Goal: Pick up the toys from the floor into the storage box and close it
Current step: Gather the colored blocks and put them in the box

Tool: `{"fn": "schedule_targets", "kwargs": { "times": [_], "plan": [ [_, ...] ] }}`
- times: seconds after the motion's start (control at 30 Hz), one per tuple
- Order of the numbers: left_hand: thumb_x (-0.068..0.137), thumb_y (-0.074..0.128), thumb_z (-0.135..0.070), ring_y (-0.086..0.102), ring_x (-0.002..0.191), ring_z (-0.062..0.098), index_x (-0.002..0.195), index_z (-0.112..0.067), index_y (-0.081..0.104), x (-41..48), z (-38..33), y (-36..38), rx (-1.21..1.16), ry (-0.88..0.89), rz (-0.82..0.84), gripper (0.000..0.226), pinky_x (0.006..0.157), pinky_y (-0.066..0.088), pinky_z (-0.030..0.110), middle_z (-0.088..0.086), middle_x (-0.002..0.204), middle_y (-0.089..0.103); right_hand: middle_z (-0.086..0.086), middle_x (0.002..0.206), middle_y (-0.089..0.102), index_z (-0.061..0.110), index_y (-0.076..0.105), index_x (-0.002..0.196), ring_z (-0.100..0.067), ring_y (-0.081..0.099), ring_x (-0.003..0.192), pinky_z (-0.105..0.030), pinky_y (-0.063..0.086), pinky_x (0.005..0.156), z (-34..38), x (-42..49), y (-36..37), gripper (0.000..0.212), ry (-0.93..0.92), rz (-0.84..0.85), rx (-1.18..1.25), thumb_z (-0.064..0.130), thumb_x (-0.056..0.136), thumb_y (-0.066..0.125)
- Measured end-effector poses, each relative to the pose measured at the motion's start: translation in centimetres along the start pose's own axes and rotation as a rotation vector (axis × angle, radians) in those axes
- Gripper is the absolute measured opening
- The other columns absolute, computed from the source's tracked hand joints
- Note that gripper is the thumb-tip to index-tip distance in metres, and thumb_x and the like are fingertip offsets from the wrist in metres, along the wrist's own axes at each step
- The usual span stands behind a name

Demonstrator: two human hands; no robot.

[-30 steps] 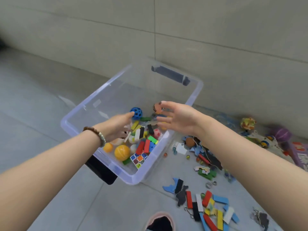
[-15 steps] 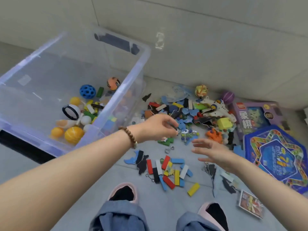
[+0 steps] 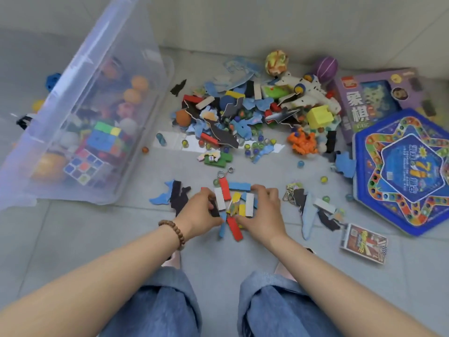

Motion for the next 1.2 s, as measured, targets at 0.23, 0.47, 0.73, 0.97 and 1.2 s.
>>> {"fn": "schedule_targets", "kwargs": {
  "times": [0.23,0.47,0.73,0.97,1.2],
  "plan": [
    [0.085,0.064,-0.014,0.054,0.085,0.012,0.118,-0.019,0.048,1.2,-0.9,-0.6,-0.304,0.029,-0.093,0.037,0.060,0.043,0.015,-0.003,0.101,0.054,0.000,0.111,0.040,0.020,0.049,0.107,-0.021,0.045,0.105,-0.026,0.037,0.072,0.0,1.2,-1.3,0.042,0.009,-0.073,-0.094,0.022,0.072,0.073],
    [0.095,0.050,-0.020,0.061,0.095,0.017,0.118,-0.016,0.056,0.5,-2.3,-2.4,-0.610,0.091,-0.184,0.025,0.079,0.053,0.024,0.003,0.111,0.060,-0.002,0.108,0.047,0.022,0.052,0.102,-0.013,0.046,0.089,-0.022,0.035,0.074,-0.6,1.5,-3.0,0.037,0.080,-0.033,0.195,0.017,0.072,0.074],
    [0.093,0.029,-0.059,0.070,0.078,0.024,0.104,-0.017,0.064,-0.9,-4.4,3.5,-1.509,-0.248,0.500,0.055,0.067,0.059,0.038,0.009,0.098,0.071,0.005,0.109,0.051,0.027,0.061,0.105,-0.002,0.053,0.089,-0.007,0.041,0.071,7.4,-0.6,-3.2,0.028,-0.196,0.141,0.300,0.029,0.079,0.071],
    [0.091,0.047,-0.046,0.057,0.058,0.016,0.088,-0.014,0.062,0.8,0.6,-1.6,-1.498,-0.252,0.147,0.035,0.048,0.052,0.023,0.005,0.075,0.060,0.000,0.128,0.037,0.028,0.051,0.119,-0.018,0.036,0.124,-0.024,0.032,0.097,5.4,3.4,-1.5,0.050,-0.138,0.099,0.049,0.034,0.075,0.074],
    [0.092,0.046,-0.046,0.056,0.055,0.015,0.084,-0.016,0.060,0.8,2.7,-3.1,-1.507,-0.259,0.091,0.034,0.047,0.047,0.020,0.004,0.074,0.059,-0.001,0.132,0.028,0.033,0.040,0.130,-0.023,0.028,0.124,-0.034,0.039,0.095,6.8,3.8,2.4,0.065,-0.274,0.048,-0.332,0.036,0.072,0.070]
  ]
}}
Point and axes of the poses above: each hand's wrist, its own x-axis towards the middle knuckle, its own y-axis out of the palm, z = x × y, the point moved 9 cm from there along x, towards the middle knuckle
